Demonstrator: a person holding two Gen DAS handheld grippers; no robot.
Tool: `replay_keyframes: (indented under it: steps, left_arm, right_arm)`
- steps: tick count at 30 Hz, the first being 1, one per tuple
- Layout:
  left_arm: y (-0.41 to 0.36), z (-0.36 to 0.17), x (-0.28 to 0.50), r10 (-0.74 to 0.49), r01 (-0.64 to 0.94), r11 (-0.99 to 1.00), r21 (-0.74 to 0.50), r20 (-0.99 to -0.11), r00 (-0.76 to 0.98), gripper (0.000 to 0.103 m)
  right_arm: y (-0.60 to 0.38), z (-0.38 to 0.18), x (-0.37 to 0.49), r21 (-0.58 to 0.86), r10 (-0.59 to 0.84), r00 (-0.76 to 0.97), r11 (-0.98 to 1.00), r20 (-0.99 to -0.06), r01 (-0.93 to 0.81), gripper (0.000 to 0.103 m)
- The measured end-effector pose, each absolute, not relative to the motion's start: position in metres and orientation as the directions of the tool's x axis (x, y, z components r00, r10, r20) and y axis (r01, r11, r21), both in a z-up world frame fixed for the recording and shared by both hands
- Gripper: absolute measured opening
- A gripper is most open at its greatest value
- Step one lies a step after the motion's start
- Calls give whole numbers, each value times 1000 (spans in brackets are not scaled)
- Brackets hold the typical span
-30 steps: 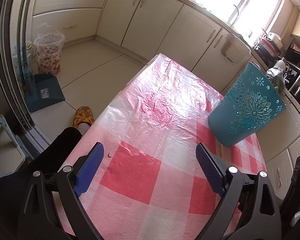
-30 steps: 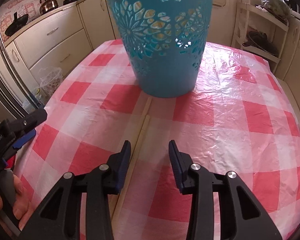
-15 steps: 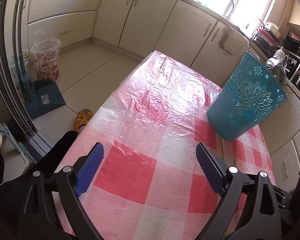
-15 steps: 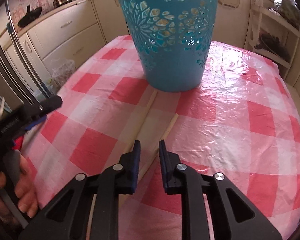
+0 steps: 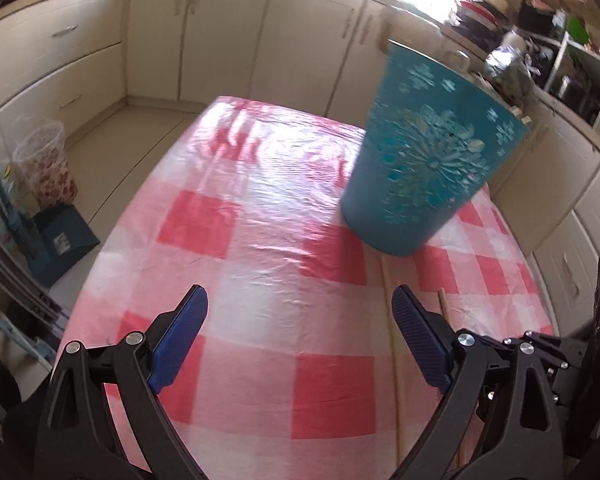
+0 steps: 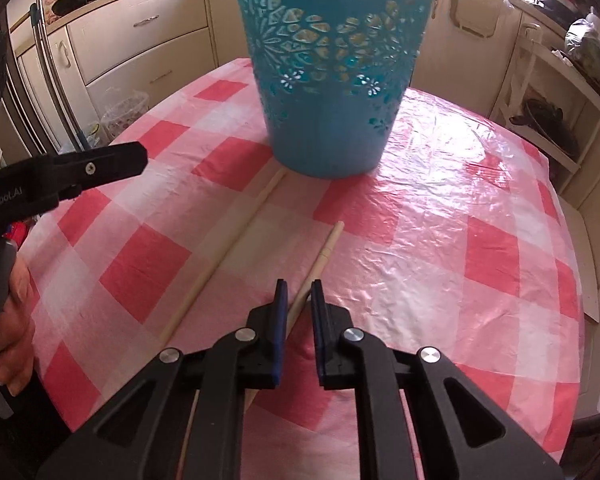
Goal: Organize utensils
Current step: 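Lower the left gripper onto a loose stick and grasp it, then lift the stick over the basket with the left gripper and release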
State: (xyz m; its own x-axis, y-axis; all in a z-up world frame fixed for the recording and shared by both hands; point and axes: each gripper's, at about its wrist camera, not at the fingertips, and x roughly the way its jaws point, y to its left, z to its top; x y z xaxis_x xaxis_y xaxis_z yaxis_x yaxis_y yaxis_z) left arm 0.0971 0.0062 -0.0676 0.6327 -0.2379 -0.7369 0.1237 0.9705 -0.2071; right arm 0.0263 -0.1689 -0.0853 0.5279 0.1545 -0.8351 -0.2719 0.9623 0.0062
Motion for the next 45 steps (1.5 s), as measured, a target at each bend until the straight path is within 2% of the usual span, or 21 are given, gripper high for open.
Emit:
replay_keyframes:
  steps: [2,8,10,11,13,15,18,23,27,31,35,38,40,45]
  left_arm:
    - [-21,-68,105,-218,174,975,-140,-752,622,88]
    - [-67,-83,126,-154,231,973,-21,-804,574,60]
    - [-78,-90,133,-133,247,969,9,-823,552,45]
    - [-82,-92,134,-125,258,966,25,-825,551,43]
    - [-91,-91,135,-143,297,954,30,-828,543,19]
    - [-97,-91,134,-159,336,941,33,-834,528,6]
    - [-99,-90,131,-162,367,929,47,-839,519,5]
    - [-84,-79,117,-224,377,926,-29,-846,483,5]
    - [-70,-49,93,-328,413,903,-121,-815,478,5]
    - [-52,14,74,-476,459,856,-239,-711,518,5]
    - [-46,95,90,-537,474,840,-266,-543,646,5]
    - [-49,133,114,-530,457,848,-269,-407,744,5]
    - [-51,145,136,-522,431,849,-306,-350,778,5]
    - [-68,148,185,-437,351,885,-307,-282,854,5]
  right_arm:
    - [-181,-84,26,21,167,524,962,-835,-273,12]
    - [-207,-86,26,93,217,529,963,-820,-251,12]
    - [-210,-86,28,110,231,527,962,-818,-251,13]
    - [-211,-85,29,120,239,525,961,-817,-250,14]
    - [-214,-86,33,134,247,522,961,-816,-243,14]
    - [-217,-86,36,148,255,522,960,-814,-238,14]
    - [-219,-86,39,166,268,519,958,-812,-235,16]
    - [-220,-84,39,165,276,518,954,-809,-252,22]
    - [-220,-82,38,159,276,519,953,-809,-258,25]
    - [-219,-81,38,153,272,521,953,-809,-260,27]
    - [-216,-83,38,149,273,520,952,-809,-268,31]
    - [-214,-83,38,152,277,520,951,-808,-271,32]
    - [-216,-84,38,161,284,519,950,-806,-269,32]
    - [-218,-84,38,178,296,517,947,-803,-267,33]
